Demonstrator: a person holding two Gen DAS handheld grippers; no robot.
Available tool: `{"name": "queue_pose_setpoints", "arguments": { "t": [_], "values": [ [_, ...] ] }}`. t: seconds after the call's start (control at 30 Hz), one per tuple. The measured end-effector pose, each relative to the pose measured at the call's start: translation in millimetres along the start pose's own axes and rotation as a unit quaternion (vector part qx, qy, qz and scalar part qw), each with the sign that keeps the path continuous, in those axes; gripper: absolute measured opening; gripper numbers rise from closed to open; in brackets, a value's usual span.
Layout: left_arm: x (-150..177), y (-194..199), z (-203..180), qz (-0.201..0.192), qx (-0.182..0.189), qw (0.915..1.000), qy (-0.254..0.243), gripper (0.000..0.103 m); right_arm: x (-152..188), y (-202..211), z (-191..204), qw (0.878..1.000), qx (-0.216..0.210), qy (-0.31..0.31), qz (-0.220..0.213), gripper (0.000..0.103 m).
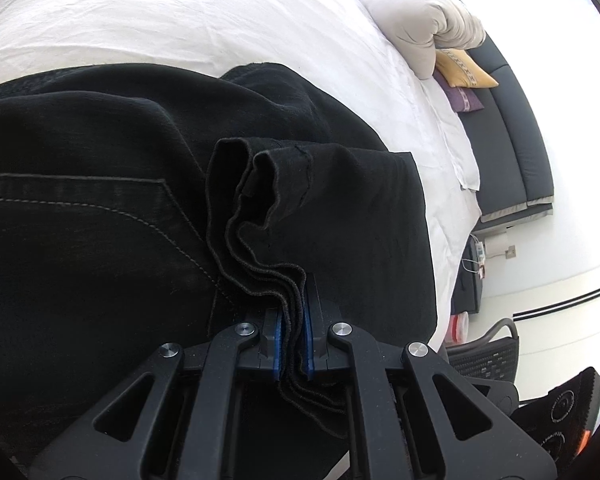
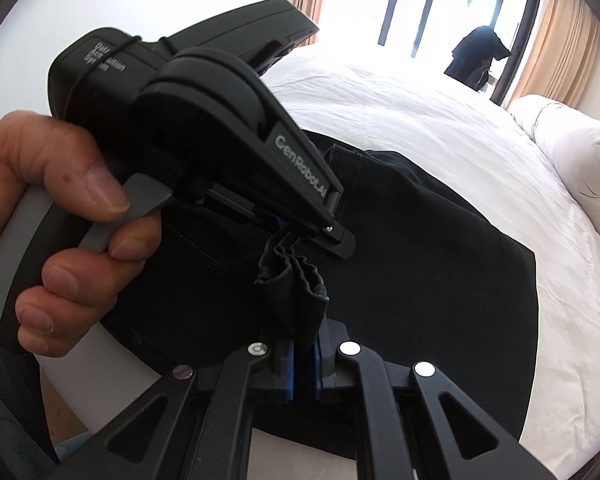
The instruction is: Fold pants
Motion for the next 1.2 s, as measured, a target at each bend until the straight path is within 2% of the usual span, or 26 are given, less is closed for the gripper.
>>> {"name": "queue_pose_setpoints", "arguments": {
  "t": [0.27,0.37,0.43,0.57,0.63,0.7,0.77,0.83,0.9,0.97,1.03,1.1,1.17,1.2],
  "values": [
    [2,5,20,0.007,0.019,0.9995,0.025,0.008,13,-15,7,0.999,-0.032,-0.012,0.012,0.016],
    [2,12,23,0.003,0.008,0.9998,0.017,0.009,16,-7,12,0.996,-0.078,-0.035,0.002,0.033],
    [1,16,22,0.001,-0.006,0.9999,0.015,0.01,16,2,15,0.991,-0.123,-0.055,-0.005,0.056],
    [1,33,30,-0.015,-0.072,0.9972,0.006,0.01,10,42,3,0.974,-0.207,-0.086,-0.046,0.062],
    [0,46,42,-0.026,-0.118,0.9925,0.015,0.01,7,61,-27,0.963,-0.233,-0.119,-0.068,0.062],
    [-3,61,41,-0.05,-0.135,0.9895,0.014,0.01,2,72,-69,0.951,-0.252,-0.16,-0.082,0.062],
    [-6,72,17,-0.075,-0.111,0.9911,-0.001,0.01,0,76,-110,0.935,-0.282,-0.193,-0.091,0.062],
    [-5,68,-18,-0.086,-0.083,0.9921,-0.038,0.01,-5,70,-150,0.914,-0.321,-0.228,-0.095,0.062],
    [-2,49,-43,-0.084,-0.073,0.9913,-0.07,0.01,-10,58,-179,0.891,-0.358,-0.262,-0.1,0.062],
    [5,18,-55,-0.06,-0.077,0.9913,-0.088,0.01,-19,42,-203,0.867,-0.393,-0.288,-0.102,0.062],
    [14,-7,-53,-0.035,-0.091,0.9904,-0.098,0.01,-21,25,-219,0.859,-0.402,-0.302,-0.096,0.062],
    [21,-18,-49,-0.037,-0.102,0.9872,-0.117,0.01,-21,10,-231,0.842,-0.43,-0.315,-0.085,0.062],
    [23,-16,-41,-0.037,-0.086,0.9899,-0.107,0.01,-15,-7,-235,0.832,-0.442,-0.327,-0.069,0.061],
    [22,-16,-36,-0.033,-0.073,0.9925,-0.092,0.01,-10,-14,-236,0.829,-0.445,-0.333,-0.062,0.057]
  ]
}}
Point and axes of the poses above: each gripper's, at about its wrist camera, not at the fingertips, and y roughly against the way its jaws point, z to its left, x to its underside, the point moved 9 cm from there along -y, roughly the way its jaws point, and after that the axes turned 14 degrees about -x, right-handed, at the moved point
